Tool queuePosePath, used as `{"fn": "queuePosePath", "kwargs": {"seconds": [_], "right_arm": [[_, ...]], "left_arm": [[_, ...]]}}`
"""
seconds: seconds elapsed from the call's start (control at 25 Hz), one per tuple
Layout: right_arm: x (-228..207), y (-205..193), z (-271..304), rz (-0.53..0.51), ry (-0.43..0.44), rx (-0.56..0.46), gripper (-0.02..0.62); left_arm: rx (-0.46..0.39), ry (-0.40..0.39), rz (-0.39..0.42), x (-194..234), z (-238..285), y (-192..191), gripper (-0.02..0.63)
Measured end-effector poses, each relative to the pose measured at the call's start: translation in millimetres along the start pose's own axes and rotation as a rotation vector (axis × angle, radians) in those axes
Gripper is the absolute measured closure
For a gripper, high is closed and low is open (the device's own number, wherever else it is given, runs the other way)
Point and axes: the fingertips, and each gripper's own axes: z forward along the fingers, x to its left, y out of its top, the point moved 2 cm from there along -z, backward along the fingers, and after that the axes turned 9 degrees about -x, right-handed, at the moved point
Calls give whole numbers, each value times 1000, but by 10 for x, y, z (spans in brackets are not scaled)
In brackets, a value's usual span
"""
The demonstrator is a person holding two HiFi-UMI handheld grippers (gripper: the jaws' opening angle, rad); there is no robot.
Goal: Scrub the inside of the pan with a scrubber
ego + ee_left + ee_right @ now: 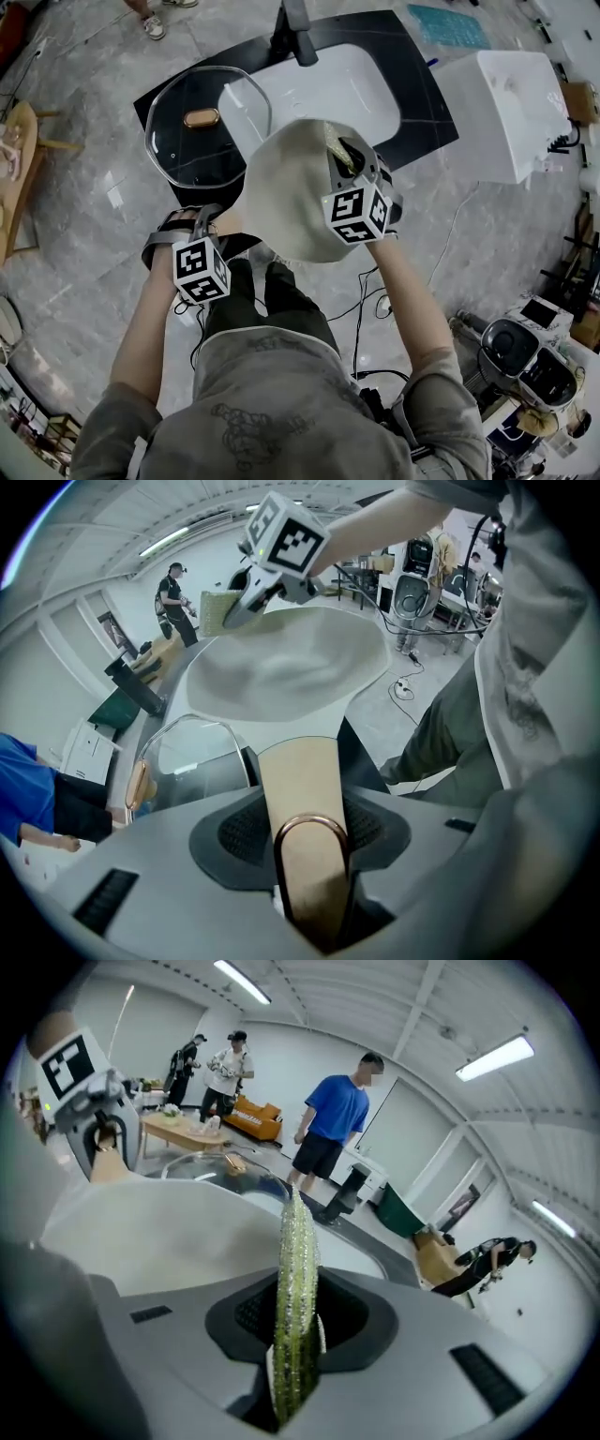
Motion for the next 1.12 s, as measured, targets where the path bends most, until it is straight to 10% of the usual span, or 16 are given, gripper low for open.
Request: {"fn": "queuePosePath", "kwargs": {"seconds": [0.44, 1.12], "right_arm": [[262, -137, 393, -96, -41, -26, 514], [1213, -461, 143, -168, 448, 153, 515]], "left_arm": [[-18, -26, -8, -8, -7, -5, 419], [-16, -17, 5, 2, 0, -2, 419]]}}
